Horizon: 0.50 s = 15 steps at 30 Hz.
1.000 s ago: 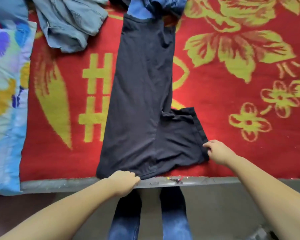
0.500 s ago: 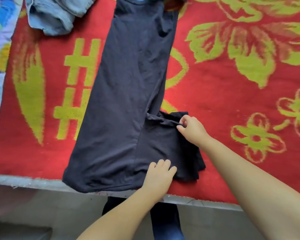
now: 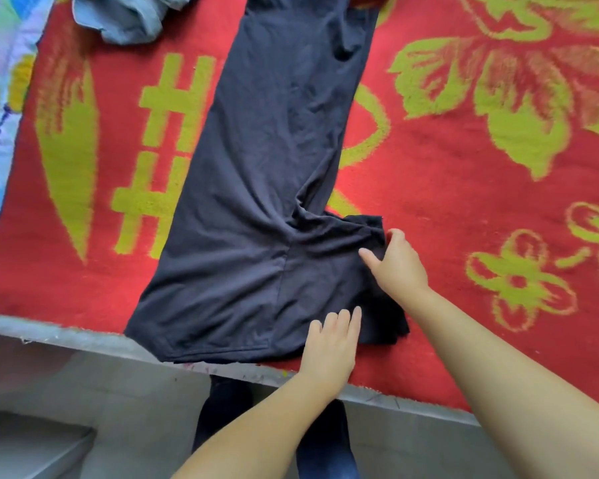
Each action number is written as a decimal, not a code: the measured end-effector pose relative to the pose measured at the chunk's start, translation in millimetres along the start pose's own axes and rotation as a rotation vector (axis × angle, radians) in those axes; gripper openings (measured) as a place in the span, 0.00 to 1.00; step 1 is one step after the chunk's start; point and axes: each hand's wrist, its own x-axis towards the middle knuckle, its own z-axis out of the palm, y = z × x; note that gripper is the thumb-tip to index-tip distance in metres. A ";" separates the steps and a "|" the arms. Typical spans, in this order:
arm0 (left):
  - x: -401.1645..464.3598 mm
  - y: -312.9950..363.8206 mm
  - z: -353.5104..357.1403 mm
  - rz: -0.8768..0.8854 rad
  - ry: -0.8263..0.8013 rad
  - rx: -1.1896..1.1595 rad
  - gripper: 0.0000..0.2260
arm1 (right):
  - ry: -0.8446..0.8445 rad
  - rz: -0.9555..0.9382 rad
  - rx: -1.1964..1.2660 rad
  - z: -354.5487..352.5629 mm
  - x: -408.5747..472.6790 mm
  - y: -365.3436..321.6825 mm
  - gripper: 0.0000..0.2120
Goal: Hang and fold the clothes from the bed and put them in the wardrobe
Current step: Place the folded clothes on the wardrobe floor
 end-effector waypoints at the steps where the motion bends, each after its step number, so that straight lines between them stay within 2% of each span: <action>1: 6.0 -0.3 -2.4 -0.005 -0.004 -0.003 0.36 | -0.045 0.026 0.020 -0.4 2.0 -0.3 0.27; 4: 14.9 -8.3 -18.8 -0.066 0.006 -0.233 0.29 | -0.132 0.035 0.165 -9.4 8.0 -0.5 0.14; 6: 14.8 -15.5 -26.5 -0.152 0.017 -0.559 0.22 | -0.138 -0.018 0.276 -16.4 2.8 -5.6 0.10; 9: 1.1 -32.5 -43.8 -0.299 -0.115 -1.075 0.22 | -0.160 -0.099 0.493 -24.2 -19.5 -30.5 0.14; 11: -13.9 -47.0 -49.8 -0.434 -0.146 -1.355 0.18 | -0.168 -0.147 0.623 -25.7 -35.5 -58.4 0.17; 13: -30.2 -63.2 -56.7 -0.671 -0.118 -1.732 0.10 | -0.184 -0.213 0.678 -18.9 -47.7 -94.4 0.17; 15: -42.4 -86.0 -61.3 -0.880 -0.079 -2.019 0.08 | -0.321 -0.212 0.765 -3.9 -55.9 -134.0 0.19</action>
